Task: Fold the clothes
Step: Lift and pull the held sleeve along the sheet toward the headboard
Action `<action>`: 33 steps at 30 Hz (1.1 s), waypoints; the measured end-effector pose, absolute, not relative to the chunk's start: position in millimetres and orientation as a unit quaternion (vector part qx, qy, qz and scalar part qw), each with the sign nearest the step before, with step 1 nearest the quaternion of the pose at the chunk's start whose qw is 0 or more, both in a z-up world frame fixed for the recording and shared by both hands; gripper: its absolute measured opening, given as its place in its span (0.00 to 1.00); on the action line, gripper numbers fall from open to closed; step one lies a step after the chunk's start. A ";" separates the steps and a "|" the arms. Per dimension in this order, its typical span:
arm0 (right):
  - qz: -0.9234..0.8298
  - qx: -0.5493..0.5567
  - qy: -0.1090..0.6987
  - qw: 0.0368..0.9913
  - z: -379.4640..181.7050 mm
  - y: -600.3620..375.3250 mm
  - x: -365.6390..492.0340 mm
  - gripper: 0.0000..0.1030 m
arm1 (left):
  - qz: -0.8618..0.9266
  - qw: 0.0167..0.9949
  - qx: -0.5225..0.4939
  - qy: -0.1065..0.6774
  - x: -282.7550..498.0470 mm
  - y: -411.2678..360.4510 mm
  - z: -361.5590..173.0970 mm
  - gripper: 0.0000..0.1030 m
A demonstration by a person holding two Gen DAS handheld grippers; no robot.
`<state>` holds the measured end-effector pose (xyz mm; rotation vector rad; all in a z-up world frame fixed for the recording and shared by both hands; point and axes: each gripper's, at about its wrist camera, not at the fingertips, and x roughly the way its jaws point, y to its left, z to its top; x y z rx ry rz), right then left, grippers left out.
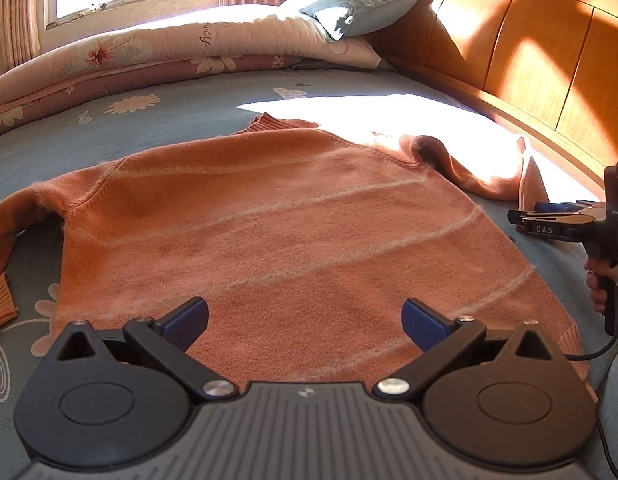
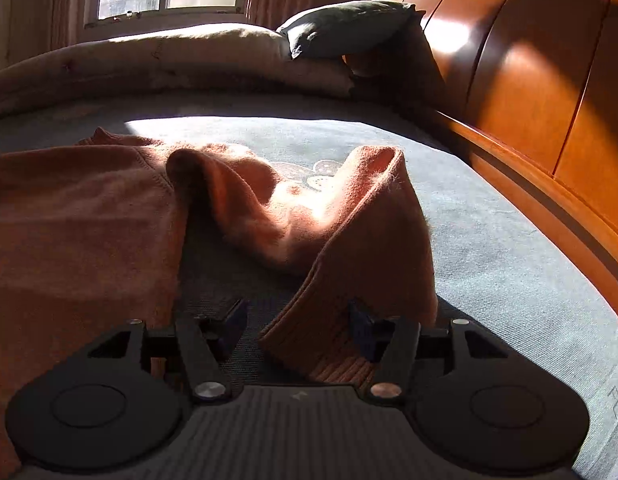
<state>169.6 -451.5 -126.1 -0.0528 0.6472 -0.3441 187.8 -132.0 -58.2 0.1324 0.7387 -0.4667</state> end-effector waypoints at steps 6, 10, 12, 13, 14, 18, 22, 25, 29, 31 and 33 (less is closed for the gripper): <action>-0.214 -0.018 0.303 0.928 -115.9 -486.4 155.9 0.59 | -0.233 0.902 0.079 0.354 186.6 -142.3 -53.2 0.99; -0.233 0.008 0.293 0.927 -106.0 -524.6 149.2 0.59 | -0.238 0.899 0.083 0.358 188.2 -151.9 -56.4 0.99; -0.242 0.021 0.287 0.926 -101.6 -544.8 147.4 0.59 | -0.241 0.897 0.087 0.360 188.1 -156.2 -58.3 0.99; -0.247 0.033 0.283 0.926 -99.8 -556.9 146.6 0.59 | -0.243 0.896 0.089 0.361 188.2 -158.0 -59.2 0.99; -0.252 0.049 0.277 0.926 -99.1 -569.6 145.9 0.59 | -0.244 0.895 0.091 0.363 188.4 -159.8 -60.1 0.99; -0.269 0.138 0.258 0.918 -100.1 -616.9 142.7 0.59 | -0.241 0.893 0.091 0.369 190.7 -161.8 -62.5 0.99; -0.259 0.191 0.231 0.918 -98.3 -627.2 126.2 0.59 | -0.236 0.893 0.091 0.372 193.7 -161.4 -64.3 0.99; -0.232 0.146 0.227 0.935 -91.9 -595.8 116.3 0.59 | -0.232 0.892 0.094 0.376 196.9 -163.8 -66.7 0.99; -0.174 0.087 0.243 0.950 -93.5 -538.3 119.5 0.59 | -0.237 0.890 0.091 0.378 196.6 -169.5 -68.3 0.99; -0.173 0.053 0.263 0.948 -104.1 -516.2 129.6 0.59 | -0.244 0.888 0.091 0.378 193.9 -172.6 -68.4 0.99; -0.181 0.017 0.285 0.941 -116.9 -498.1 139.6 0.59 | -0.249 0.887 0.094 0.377 191.1 -173.7 -68.5 0.99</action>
